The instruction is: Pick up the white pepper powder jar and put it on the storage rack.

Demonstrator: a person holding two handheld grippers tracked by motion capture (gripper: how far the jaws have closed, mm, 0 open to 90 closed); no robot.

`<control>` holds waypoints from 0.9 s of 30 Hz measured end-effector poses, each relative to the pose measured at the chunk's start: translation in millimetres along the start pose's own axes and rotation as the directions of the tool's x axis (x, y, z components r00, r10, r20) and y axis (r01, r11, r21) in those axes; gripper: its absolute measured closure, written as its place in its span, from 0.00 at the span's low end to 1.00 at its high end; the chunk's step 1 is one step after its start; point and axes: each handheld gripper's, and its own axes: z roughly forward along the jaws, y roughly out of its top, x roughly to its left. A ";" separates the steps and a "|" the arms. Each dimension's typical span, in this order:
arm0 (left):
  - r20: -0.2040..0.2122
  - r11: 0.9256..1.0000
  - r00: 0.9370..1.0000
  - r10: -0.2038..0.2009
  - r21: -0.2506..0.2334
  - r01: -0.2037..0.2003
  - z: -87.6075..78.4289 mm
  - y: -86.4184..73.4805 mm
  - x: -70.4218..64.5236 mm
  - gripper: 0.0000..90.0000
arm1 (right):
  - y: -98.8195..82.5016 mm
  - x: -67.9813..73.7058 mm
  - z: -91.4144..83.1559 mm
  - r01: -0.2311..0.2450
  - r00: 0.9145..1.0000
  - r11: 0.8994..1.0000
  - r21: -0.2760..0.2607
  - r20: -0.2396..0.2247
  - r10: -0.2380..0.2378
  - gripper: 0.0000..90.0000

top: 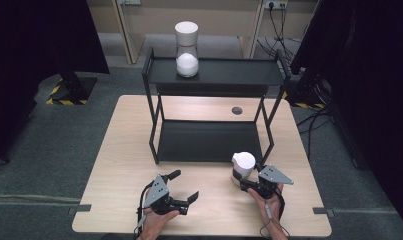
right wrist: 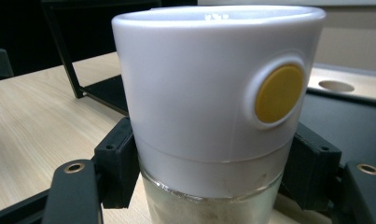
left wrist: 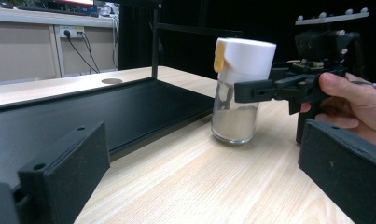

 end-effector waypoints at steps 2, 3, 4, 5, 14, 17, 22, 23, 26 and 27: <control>-0.001 1.000 1.000 0.000 0.000 0.000 0.0 0.0 -0.1 0.01 | 2.0 0.8 -2.1 0.004 1.000 1.000 -0.010 -0.003 -0.004 0.34; -0.001 1.000 1.000 -0.001 0.001 0.001 0.1 -0.1 -0.1 0.01 | 3.0 1.1 -3.1 0.004 1.000 1.000 -0.015 -0.005 -0.005 0.34; -0.001 1.000 1.000 -0.001 0.001 0.001 0.1 -0.2 -0.1 0.01 | 4.1 1.6 -4.1 0.006 1.000 1.000 -0.018 -0.007 -0.007 0.34; -0.001 1.000 1.000 -0.002 0.001 0.002 0.2 -0.3 -0.2 0.01 | 4.8 1.7 -4.6 0.011 1.000 1.000 -0.022 -0.008 -0.011 0.34; -0.002 1.000 1.000 0.000 0.002 0.000 0.5 -0.9 -1.0 0.01 | 18.5 2.4 -13.5 0.017 0.999 1.000 -0.026 -0.036 -0.018 0.34; -0.002 1.000 1.000 0.000 0.001 0.000 0.6 -1.1 -1.0 0.02 | 23.8 2.8 -15.0 0.020 0.999 0.999 -0.027 -0.043 -0.021 0.34; -0.005 1.000 1.000 -0.004 -0.001 0.004 0.7 -1.6 -0.7 0.02 | 32.6 4.1 -18.0 0.028 0.998 0.999 -0.032 -0.049 -0.029 0.34; -0.005 1.000 1.000 -0.004 0.000 0.004 0.8 -1.6 -0.8 0.02 | 33.9 4.1 -18.7 0.029 0.998 0.999 -0.035 -0.050 -0.031 0.34; -0.006 1.000 1.000 -0.003 -0.001 0.003 0.8 -1.6 -1.0 0.02 | 38.7 4.2 -20.5 0.028 0.998 0.999 -0.038 -0.054 -0.030 0.34; -0.007 1.000 1.000 -0.003 -0.001 0.003 0.7 -1.6 -1.0 0.02 | 39.9 4.1 -21.0 0.027 0.998 0.999 -0.041 -0.056 -0.029 0.34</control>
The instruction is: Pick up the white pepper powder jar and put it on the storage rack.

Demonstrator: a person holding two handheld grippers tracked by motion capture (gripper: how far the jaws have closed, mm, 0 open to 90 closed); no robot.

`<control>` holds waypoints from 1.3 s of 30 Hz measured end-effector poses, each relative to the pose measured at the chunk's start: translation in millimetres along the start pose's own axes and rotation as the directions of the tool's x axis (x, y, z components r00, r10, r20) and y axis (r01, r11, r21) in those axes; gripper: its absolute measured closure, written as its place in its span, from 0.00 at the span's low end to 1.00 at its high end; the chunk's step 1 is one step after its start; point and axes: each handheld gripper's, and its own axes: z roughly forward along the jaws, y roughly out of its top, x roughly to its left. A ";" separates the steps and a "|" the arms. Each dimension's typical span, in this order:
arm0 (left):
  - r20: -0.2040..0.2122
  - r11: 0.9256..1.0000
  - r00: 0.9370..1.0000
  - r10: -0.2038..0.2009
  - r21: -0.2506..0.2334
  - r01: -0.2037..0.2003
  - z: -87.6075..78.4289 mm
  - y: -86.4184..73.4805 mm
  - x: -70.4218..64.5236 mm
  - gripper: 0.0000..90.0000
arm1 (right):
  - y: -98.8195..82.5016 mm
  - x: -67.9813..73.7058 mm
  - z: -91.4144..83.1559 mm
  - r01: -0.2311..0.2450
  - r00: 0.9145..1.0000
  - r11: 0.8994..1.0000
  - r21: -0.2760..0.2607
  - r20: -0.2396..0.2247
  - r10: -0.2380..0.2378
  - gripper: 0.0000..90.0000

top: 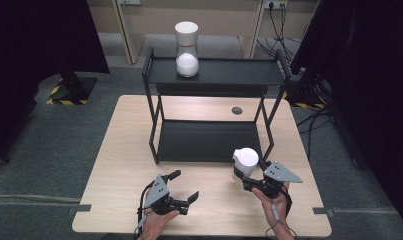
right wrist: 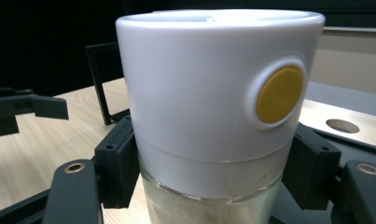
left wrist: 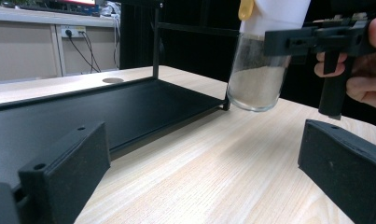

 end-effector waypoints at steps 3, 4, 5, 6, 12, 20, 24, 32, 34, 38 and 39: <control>-0.002 1.000 1.000 -0.003 -0.001 0.003 0.0 -0.2 0.2 0.02 | 4.0 -0.4 -1.7 -0.002 1.000 1.000 -0.003 -0.004 0.002 0.34; -0.003 1.000 1.000 -0.004 -0.001 0.004 0.0 -0.3 0.1 0.02 | 5.1 -0.5 -2.1 -0.002 1.000 1.000 -0.004 -0.005 0.002 0.34; -0.003 1.000 1.000 -0.004 -0.001 0.004 0.0 -0.3 0.1 0.02 | 6.4 -0.7 -2.5 -0.004 1.000 1.000 -0.006 -0.006 0.004 0.34; -0.003 1.000 1.000 -0.003 -0.001 0.003 -0.1 -0.3 0.1 0.02 | 8.0 -0.9 -2.7 -0.003 1.000 1.000 -0.007 -0.008 0.003 0.34; -0.007 1.000 1.000 -0.005 -0.003 0.005 -0.3 -0.6 0.1 0.02 | 19.8 -1.7 -2.4 -0.002 1.000 1.000 -0.017 -0.014 0.002 0.34; -0.006 1.000 1.000 -0.006 -0.003 0.006 -0.3 -0.8 0.3 0.02 | 47.2 -2.8 -0.3 0.017 0.999 0.999 -0.034 -0.034 -0.018 0.34; -0.006 1.000 1.000 -0.006 -0.003 0.006 -0.4 -0.7 0.2 0.02 | 64.6 -4.2 0.2 0.028 0.999 0.999 -0.046 -0.045 -0.030 0.34; -0.005 1.000 1.000 -0.006 0.000 0.006 -0.1 -0.7 0.3 0.02 | 100.1 -10.9 4.3 0.022 0.996 0.999 -0.044 -0.086 -0.026 0.34; -0.007 1.000 1.000 -0.008 0.000 0.008 -0.2 -1.0 0.2 0.02 | 109.6 -12.8 5.8 0.023 0.995 0.999 -0.047 -0.095 -0.027 0.34; -0.006 1.000 1.000 -0.007 -0.001 0.007 -0.2 -1.1 0.0 0.02 | 128.9 -14.9 7.7 0.026 0.994 0.998 -0.050 -0.104 -0.031 0.34; -0.006 1.000 1.000 -0.007 -0.001 0.007 -0.2 -1.1 0.1 0.02 | 133.9 -15.1 8.1 0.027 0.994 0.998 -0.051 -0.106 -0.032 0.34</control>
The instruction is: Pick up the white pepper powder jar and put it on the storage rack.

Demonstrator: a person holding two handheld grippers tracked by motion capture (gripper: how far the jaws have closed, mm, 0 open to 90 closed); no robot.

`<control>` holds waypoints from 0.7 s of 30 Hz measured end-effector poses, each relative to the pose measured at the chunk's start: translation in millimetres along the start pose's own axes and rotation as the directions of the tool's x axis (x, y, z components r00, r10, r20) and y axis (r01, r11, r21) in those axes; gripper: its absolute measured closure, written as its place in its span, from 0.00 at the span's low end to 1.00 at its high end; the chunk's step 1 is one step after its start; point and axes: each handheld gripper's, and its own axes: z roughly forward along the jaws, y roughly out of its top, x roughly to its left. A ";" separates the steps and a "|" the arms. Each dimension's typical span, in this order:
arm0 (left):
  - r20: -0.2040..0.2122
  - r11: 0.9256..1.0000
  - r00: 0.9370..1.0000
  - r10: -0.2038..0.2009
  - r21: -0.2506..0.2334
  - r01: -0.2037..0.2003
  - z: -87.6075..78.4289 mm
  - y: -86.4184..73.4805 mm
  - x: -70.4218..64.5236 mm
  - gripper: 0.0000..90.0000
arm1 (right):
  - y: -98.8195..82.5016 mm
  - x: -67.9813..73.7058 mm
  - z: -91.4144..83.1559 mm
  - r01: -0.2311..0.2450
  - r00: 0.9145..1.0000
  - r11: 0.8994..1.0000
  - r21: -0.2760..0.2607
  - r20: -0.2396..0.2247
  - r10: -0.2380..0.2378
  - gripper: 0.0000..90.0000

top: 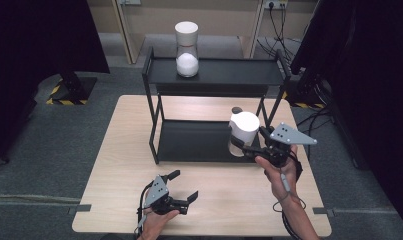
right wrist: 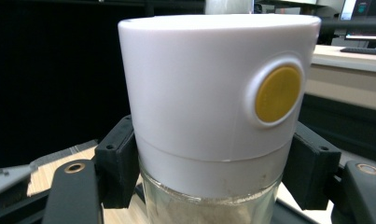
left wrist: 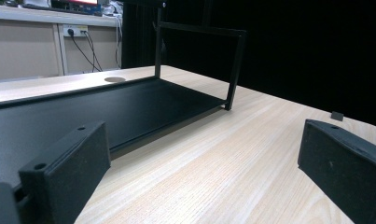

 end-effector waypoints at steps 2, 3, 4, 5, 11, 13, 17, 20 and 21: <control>-0.001 1.000 1.000 0.001 0.000 -0.001 -0.3 0.1 0.0 0.02 | 10.2 -0.7 1.3 0.010 1.000 1.000 -0.001 -0.002 -0.010 0.34; -0.002 1.000 1.000 0.001 0.000 -0.001 -0.4 0.2 -0.1 0.02 | 15.1 -0.6 1.9 0.016 1.000 1.000 -0.002 -0.001 -0.016 0.34; -0.003 1.000 1.000 0.001 -0.001 -0.001 -0.5 0.2 -0.2 0.02 | 19.8 -0.6 2.6 0.022 1.000 1.000 -0.003 -0.002 -0.022 0.34; -0.003 1.000 1.000 0.002 -0.001 -0.002 -0.5 0.2 -0.1 0.02 | 23.4 -0.7 3.2 0.025 1.000 1.000 -0.002 -0.003 -0.025 0.34; -0.004 1.000 1.000 -0.001 -0.001 0.001 -0.7 0.1 0.1 0.02 | 46.4 -6.5 9.7 0.000 1.000 1.000 -0.004 -0.030 0.000 0.34; -0.003 1.000 1.000 -0.003 0.001 0.003 -0.6 0.1 0.1 0.02 | 55.8 -7.9 12.8 0.000 0.999 1.000 -0.002 -0.036 0.000 0.34; -0.001 1.000 1.000 -0.001 0.001 0.002 -0.5 0.1 0.1 0.02 | 71.8 -8.8 17.9 0.009 0.999 1.000 -0.006 -0.035 -0.009 0.34; -0.001 1.000 1.000 -0.002 0.002 0.002 -0.6 0.0 0.2 0.02 | 83.5 -10.4 22.1 0.006 0.999 1.000 -0.010 -0.032 -0.007 0.34; -0.001 1.000 1.000 -0.002 0.001 0.002 -0.6 0.0 0.2 0.02 | 87.3 -11.4 24.0 0.006 0.999 1.000 -0.009 -0.032 -0.006 0.34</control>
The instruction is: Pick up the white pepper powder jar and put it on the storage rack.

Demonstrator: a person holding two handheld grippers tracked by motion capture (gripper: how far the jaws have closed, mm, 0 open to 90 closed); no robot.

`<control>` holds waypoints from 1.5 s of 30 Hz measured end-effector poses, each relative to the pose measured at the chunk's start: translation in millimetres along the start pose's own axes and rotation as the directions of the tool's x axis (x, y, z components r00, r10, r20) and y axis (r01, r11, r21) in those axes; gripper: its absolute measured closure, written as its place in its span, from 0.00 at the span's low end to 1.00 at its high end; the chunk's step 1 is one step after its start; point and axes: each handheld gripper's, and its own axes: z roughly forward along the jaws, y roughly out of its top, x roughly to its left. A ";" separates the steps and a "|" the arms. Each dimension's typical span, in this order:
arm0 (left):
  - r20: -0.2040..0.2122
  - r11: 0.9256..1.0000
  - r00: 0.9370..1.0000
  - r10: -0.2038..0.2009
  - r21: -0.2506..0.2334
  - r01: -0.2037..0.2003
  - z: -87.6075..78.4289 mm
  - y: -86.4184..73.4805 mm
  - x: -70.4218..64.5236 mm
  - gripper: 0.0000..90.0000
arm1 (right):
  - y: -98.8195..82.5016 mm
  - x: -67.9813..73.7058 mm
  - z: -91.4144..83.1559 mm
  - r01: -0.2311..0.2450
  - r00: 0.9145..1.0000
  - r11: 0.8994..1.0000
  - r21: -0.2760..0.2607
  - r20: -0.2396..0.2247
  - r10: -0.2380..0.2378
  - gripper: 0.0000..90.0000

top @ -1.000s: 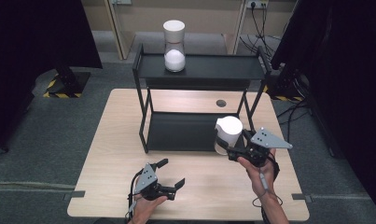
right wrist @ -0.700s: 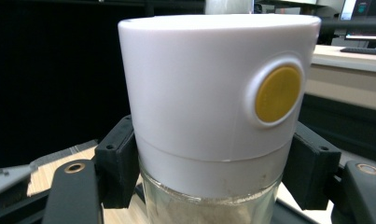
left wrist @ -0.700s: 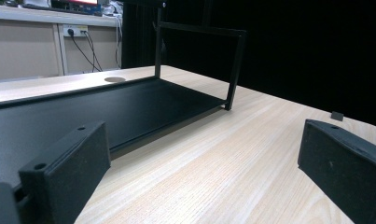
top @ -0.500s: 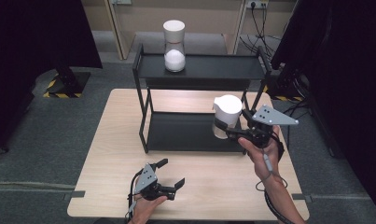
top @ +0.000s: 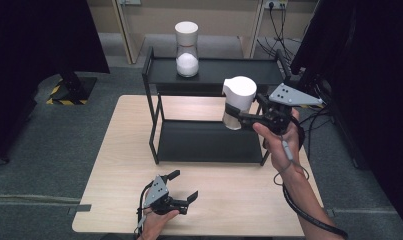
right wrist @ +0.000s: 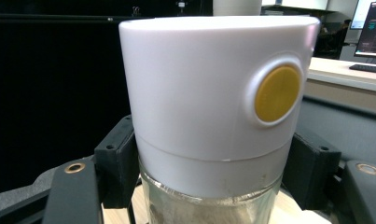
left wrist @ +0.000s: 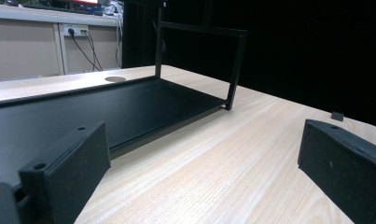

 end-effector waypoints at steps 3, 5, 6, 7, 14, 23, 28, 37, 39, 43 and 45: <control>0.000 1.000 1.000 -0.001 -0.001 0.001 -0.1 -0.2 0.1 0.02 | 10.7 -2.9 5.9 -0.007 1.000 1.000 0.004 0.001 0.007 0.34; -0.001 1.000 1.000 -0.003 -0.001 0.003 0.0 -0.4 0.3 0.02 | 16.3 -3.9 9.3 -0.011 1.000 1.000 0.007 0.003 0.011 0.34; -0.001 1.000 1.000 -0.005 -0.002 0.005 0.0 -0.6 0.4 0.02 | 19.4 -4.5 11.0 -0.015 1.000 1.000 0.009 0.004 0.015 0.34; -0.001 1.000 1.000 -0.005 -0.001 0.005 -0.1 -0.6 0.5 0.02 | 22.2 -5.3 12.5 -0.016 1.000 1.000 0.007 0.004 0.016 0.34; 0.002 1.000 1.000 -0.003 -0.001 0.003 -0.2 -0.6 0.3 0.02 | 40.2 -9.1 24.1 -0.025 0.999 1.000 0.006 0.033 0.025 0.34; 0.003 1.000 1.000 -0.004 0.001 0.004 -0.3 -0.7 0.7 0.02 | 55.2 -13.8 38.4 -0.031 0.996 0.999 0.012 0.079 0.030 0.34; 0.006 1.000 1.000 -0.002 0.001 0.002 -0.2 -0.7 0.4 0.02 | 61.8 -18.4 48.2 -0.036 0.993 0.999 0.020 0.109 0.034 0.34; 0.005 1.000 1.000 -0.003 0.000 0.003 -0.4 -0.7 0.5 0.02 | 69.7 -25.6 70.1 -0.052 0.985 0.998 0.026 0.167 0.047 0.34; 0.005 1.000 1.000 -0.003 -0.001 0.003 -0.3 -0.7 0.3 0.02 | 71.0 -27.4 75.2 -0.055 0.983 0.998 0.028 0.178 0.049 0.34; 0.005 1.000 1.000 0.000 -0.002 0.000 -0.3 -0.5 -0.3 0.02 | 72.8 -31.4 84.2 -0.062 0.979 0.998 0.027 0.197 0.055 0.34; 0.005 1.000 1.000 -0.001 -0.004 0.001 -0.4 -0.5 0.0 0.02 | 74.1 -32.4 89.0 -0.056 0.976 0.998 0.032 0.212 0.048 0.34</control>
